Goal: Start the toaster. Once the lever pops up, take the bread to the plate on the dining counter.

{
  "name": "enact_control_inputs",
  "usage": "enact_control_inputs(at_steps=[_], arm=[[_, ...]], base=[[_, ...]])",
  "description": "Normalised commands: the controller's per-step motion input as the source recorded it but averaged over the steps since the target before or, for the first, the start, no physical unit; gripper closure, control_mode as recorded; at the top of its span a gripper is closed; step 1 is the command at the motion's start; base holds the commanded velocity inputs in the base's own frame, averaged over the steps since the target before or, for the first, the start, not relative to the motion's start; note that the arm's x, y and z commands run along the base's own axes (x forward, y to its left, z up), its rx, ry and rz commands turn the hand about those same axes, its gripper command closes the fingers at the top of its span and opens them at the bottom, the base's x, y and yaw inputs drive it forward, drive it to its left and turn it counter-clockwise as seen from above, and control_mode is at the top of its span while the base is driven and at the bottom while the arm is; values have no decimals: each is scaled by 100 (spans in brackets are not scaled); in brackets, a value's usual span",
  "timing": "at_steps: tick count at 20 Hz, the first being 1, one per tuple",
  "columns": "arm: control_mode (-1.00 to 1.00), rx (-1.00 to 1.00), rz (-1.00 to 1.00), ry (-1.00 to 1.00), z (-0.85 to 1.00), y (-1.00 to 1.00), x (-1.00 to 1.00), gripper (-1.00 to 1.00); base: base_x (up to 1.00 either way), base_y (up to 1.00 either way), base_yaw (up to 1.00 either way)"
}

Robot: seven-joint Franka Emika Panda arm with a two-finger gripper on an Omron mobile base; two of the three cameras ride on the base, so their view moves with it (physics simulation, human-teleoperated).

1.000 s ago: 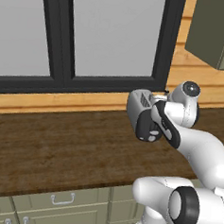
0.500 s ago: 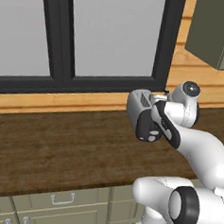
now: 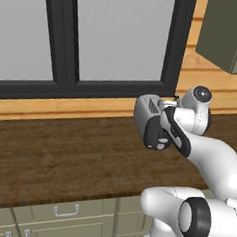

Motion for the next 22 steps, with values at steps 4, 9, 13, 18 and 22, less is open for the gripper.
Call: enact_control_inputs(at_steps=[4, 9, 13, 18, 22], arm=[[-100, 0, 0, 0, 0, 0, 0, -100], [-100, 0, 0, 0, 0, 0, 0, -100], [-100, 0, 0, 0, 0, 0, 0, -100], [-100, 0, 0, 0, 0, 0, 0, -100], [-100, 0, 0, 0, 0, 0, 0, -100]], base=[[0, 0, 0], [0, 0, 0], [0, 0, 0], [0, 0, 0], [0, 0, 0]])
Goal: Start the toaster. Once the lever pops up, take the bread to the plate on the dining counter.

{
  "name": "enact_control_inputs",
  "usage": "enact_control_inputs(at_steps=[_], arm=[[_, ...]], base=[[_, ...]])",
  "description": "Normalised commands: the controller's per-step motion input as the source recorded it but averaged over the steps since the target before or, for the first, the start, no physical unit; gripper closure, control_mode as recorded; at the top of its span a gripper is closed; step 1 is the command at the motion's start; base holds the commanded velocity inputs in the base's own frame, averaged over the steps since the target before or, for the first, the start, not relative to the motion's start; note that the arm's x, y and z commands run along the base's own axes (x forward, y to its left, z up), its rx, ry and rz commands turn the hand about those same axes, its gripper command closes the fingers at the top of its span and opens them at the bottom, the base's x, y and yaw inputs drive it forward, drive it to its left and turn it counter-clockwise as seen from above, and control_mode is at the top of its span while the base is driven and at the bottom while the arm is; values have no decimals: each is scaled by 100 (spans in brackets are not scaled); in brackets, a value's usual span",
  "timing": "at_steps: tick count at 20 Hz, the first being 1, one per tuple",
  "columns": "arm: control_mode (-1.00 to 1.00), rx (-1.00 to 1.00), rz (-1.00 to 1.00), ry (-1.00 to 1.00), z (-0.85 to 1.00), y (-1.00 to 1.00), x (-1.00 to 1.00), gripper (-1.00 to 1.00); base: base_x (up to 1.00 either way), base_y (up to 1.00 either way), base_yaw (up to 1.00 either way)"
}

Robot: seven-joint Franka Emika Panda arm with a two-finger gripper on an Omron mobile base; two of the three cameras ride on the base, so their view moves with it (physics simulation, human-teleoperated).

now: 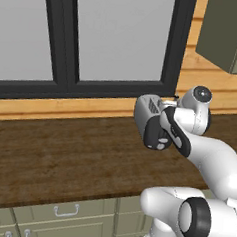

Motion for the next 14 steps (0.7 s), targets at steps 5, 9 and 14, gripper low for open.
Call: enact_control_inputs(at_steps=[5, 9, 14], arm=[[-100, 0, 0, 0, 0, 0, 0, -100], [-100, 0, 0, 0, 0, 0, 0, -100], [-100, 0, 0, 0, 0, 0, 0, -100]], base=[[0, 0, 0], [0, 0, 0], [0, 0, 0]])
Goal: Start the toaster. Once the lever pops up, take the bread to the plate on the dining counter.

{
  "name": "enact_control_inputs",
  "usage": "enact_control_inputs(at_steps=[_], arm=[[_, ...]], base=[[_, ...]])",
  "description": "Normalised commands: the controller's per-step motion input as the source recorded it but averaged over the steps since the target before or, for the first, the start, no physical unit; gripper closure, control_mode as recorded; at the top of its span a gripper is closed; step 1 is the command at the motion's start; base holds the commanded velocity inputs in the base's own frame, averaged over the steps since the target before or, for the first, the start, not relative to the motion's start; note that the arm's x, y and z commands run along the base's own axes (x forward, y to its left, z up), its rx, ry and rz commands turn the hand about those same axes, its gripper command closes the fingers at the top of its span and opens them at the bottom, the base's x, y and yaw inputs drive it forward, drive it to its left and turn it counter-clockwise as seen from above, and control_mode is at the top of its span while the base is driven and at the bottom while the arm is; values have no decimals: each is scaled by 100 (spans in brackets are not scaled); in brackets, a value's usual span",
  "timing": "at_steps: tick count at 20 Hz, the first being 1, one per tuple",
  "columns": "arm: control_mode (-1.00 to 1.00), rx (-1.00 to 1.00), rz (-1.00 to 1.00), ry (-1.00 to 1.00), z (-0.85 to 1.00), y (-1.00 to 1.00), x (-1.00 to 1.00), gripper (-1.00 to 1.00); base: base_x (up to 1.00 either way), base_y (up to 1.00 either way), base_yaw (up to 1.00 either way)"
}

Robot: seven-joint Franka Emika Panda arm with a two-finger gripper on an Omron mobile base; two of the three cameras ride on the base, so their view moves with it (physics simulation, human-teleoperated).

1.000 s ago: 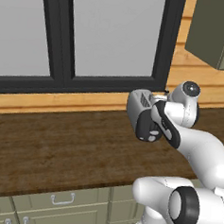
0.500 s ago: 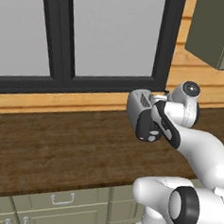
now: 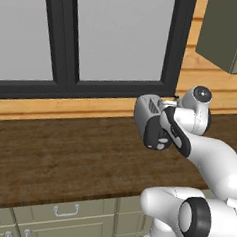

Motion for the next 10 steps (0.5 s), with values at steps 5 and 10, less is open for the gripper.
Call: enact_control_inputs(at_steps=[5, 10], arm=[[-100, 0, 0, 0, 0, 0, 0, -100], [-100, 0, 0, 0, 0, 0, 0, -100]], base=[[0, 0, 0], [0, 0, 0]])
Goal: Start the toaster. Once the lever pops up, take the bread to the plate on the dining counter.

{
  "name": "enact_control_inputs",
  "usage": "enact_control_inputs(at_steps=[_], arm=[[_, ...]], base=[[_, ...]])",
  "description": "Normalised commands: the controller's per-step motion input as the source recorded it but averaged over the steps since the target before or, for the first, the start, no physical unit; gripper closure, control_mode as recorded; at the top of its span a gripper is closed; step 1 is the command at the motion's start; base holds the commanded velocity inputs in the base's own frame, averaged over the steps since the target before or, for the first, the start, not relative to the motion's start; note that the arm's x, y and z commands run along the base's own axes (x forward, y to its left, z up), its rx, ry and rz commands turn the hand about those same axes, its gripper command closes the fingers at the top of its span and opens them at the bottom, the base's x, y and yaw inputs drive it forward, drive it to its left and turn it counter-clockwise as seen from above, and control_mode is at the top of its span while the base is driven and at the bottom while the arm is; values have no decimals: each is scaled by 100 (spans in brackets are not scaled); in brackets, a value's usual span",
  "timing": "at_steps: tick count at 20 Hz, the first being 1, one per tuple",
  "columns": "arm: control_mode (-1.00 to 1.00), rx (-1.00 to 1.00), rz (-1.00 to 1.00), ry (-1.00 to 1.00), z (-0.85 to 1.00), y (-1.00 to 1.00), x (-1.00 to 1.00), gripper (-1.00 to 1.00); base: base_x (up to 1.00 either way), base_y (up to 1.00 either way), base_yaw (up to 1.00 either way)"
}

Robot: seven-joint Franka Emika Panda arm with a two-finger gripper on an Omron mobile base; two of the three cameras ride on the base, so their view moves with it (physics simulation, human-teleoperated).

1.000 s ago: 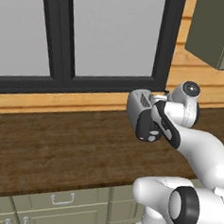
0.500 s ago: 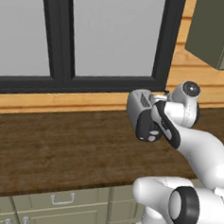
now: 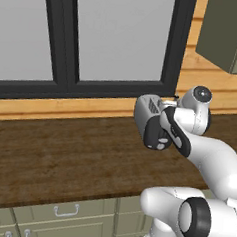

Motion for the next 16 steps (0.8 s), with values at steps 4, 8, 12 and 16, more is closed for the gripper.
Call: enact_control_inputs(at_steps=[4, 8, 12, 16], arm=[[-100, 0, 0, 0, 0, 0, 0, -100], [-100, 0, 0, 0, 0, 0, 0, -100], [-100, 0, 0, 0, 0, 0, 0, -100], [-100, 0, 0, 0, 0, 0, 0, -100]], base=[[0, 0, 0], [0, 0, 0], [0, 0, 0], [0, 0, 0]])
